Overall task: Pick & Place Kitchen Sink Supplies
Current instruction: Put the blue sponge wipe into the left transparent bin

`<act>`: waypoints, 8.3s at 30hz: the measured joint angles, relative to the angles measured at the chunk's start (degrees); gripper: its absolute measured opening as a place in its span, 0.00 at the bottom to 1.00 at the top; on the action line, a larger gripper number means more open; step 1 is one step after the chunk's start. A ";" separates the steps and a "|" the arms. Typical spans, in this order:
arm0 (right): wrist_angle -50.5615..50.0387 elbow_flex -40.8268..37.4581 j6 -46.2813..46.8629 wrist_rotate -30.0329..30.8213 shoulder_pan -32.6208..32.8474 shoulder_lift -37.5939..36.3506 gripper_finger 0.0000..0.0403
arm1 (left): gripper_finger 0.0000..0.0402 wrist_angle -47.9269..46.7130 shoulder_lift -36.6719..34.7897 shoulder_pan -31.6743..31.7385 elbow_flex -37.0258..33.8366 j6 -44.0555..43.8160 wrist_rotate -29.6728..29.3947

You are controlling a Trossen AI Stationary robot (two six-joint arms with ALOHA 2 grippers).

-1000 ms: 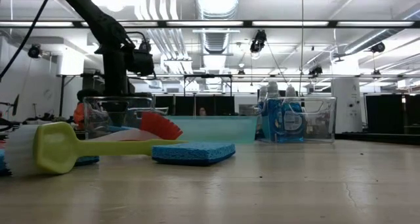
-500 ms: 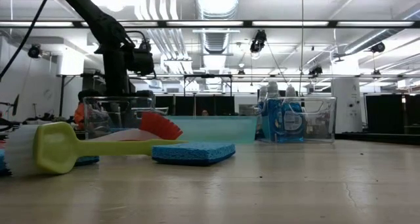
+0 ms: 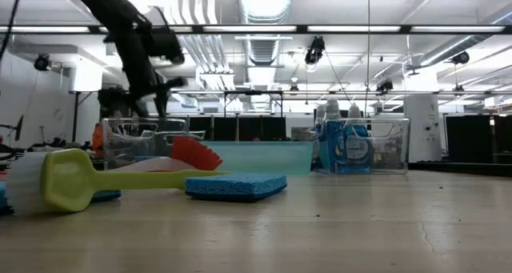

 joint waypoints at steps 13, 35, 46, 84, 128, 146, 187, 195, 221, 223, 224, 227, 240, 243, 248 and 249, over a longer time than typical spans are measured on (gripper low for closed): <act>-0.04 0.00 -0.14 -0.01 0.00 0.00 0.02 | 0.31 11.90 -9.84 -16.72 0.38 -1.55 -0.52; -0.41 -0.51 0.32 -0.01 -0.02 0.15 0.02 | 0.33 29.12 2.07 -40.11 5.91 13.31 10.28; -4.61 -0.57 4.63 -0.14 0.02 -0.12 0.02 | 0.32 25.26 18.01 -41.27 15.67 25.48 23.53; -3.78 -0.57 13.03 0.06 0.02 0.12 0.02 | 0.07 7.57 40.42 -44.22 25.51 49.05 22.80; -2.31 -0.55 2.22 -0.07 -1.43 -0.76 0.02 | 0.00 -32.98 11.47 -13.10 40.50 72.13 5.31; -1.88 -0.57 5.05 0.05 -2.91 2.52 0.02 | 0.00 -20.90 13.05 7.22 25.77 90.26 8.31; 0.68 -0.59 6.06 0.06 -3.60 5.11 0.02 | 0.00 -3.54 13.77 10.81 10.51 91.31 12.76; 0.66 -0.59 6.06 0.05 -3.93 5.11 0.02 | 0.00 -1.08 13.77 10.94 8.84 90.97 12.61; 0.35 -0.59 5.90 0.08 -4.48 5.11 0.02 | 0.00 -3.01 13.88 11.47 8.47 91.28 13.49; 0.35 -0.59 5.87 0.10 -4.80 5.11 0.02 | 0.00 -2.60 13.88 11.46 8.47 91.31 13.49; 0.35 -0.59 5.88 0.10 -4.91 5.11 0.02 | 0.00 -2.25 13.88 11.48 8.47 91.43 13.49; 0.35 -0.61 5.87 0.10 -5.25 5.11 0.02 | 0.00 -1.01 13.88 11.49 8.42 91.50 13.49; 0.37 -0.61 5.86 0.12 -5.79 5.11 0.02 | 0.00 -0.88 14.34 11.57 8.34 91.77 11.06; 0.37 -0.61 5.71 0.13 -5.87 5.11 0.02 | 0.00 -0.88 14.34 11.55 8.34 91.60 10.91; 0.39 -0.61 5.89 0.13 -5.97 5.11 0.02 | 0.00 -0.90 14.34 11.55 8.34 91.39 10.91; 0.39 -0.61 5.88 0.14 -6.00 5.11 0.02 | 0.01 -0.91 14.34 11.55 8.34 91.35 10.91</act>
